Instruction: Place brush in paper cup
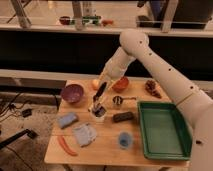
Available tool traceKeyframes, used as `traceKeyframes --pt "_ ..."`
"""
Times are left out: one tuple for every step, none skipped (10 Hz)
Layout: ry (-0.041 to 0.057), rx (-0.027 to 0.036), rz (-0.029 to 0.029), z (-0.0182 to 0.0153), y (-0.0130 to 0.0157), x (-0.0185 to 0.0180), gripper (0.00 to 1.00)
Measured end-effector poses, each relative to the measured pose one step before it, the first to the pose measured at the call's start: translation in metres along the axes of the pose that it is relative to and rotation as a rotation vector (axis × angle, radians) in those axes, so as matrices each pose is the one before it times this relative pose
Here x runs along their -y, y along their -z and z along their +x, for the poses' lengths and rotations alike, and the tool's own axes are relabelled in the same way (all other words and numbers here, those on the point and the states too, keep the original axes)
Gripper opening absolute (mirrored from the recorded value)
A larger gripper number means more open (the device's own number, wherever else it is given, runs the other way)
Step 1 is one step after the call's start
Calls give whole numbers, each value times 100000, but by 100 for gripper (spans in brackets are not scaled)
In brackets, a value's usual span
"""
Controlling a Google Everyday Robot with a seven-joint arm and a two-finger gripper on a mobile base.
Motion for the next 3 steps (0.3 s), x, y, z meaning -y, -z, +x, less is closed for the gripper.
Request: traceKeyframes --pt "46 180 43 -25 -7 -17 15" --pt "40 164 45 -22 -38 10 15" --pt "12 44 44 -12 13 12 15"
